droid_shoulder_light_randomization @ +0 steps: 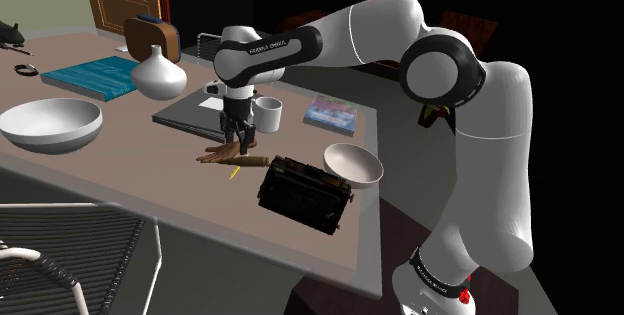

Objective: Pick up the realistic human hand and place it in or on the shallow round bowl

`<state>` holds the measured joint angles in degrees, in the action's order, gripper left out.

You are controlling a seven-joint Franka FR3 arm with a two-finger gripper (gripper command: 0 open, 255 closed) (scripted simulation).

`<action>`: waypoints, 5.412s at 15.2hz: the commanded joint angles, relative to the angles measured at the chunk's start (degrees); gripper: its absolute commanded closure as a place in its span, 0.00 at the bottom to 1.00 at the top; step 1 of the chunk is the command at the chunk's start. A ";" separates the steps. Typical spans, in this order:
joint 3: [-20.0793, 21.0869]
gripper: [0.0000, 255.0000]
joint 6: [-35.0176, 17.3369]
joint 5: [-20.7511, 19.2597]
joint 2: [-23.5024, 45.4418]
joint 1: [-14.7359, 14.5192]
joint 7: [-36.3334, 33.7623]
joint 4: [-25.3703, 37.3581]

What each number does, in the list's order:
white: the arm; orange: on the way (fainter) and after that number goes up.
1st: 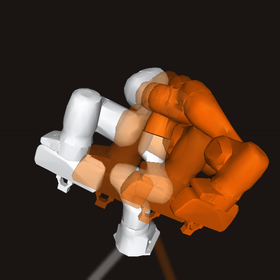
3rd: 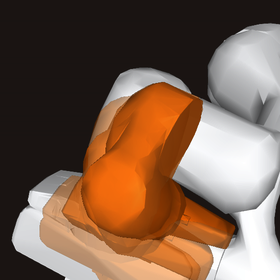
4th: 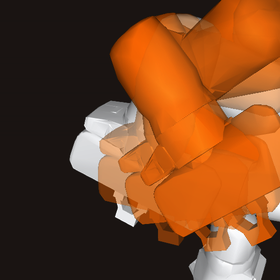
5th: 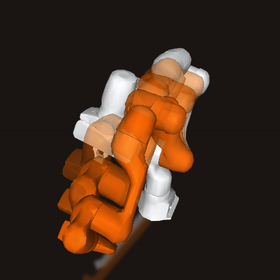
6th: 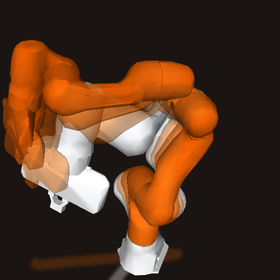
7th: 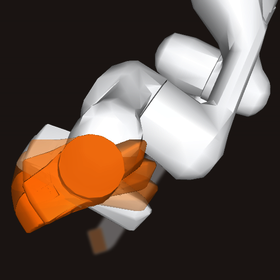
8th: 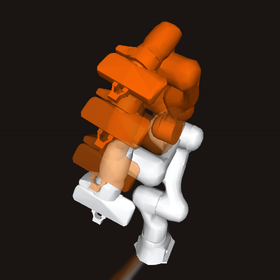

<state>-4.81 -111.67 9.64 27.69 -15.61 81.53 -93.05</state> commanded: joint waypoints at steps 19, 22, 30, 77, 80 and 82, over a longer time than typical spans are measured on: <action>-0.27 1.00 10.48 -0.76 -3.79 0.08 -1.40 6.76; -0.30 1.00 12.58 -0.85 -4.18 0.12 -1.66 8.48; -0.58 1.00 16.07 -1.17 -7.08 0.45 -1.56 9.04; -13.95 1.00 0.32 -16.12 -55.06 13.29 17.64 -55.34; -13.95 0.00 0.32 -16.12 -55.06 13.29 17.63 -55.34; -13.95 0.00 0.32 -16.13 -55.06 13.29 17.64 -55.34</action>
<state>-18.76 -111.34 -6.48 -27.37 -2.32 99.16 -148.39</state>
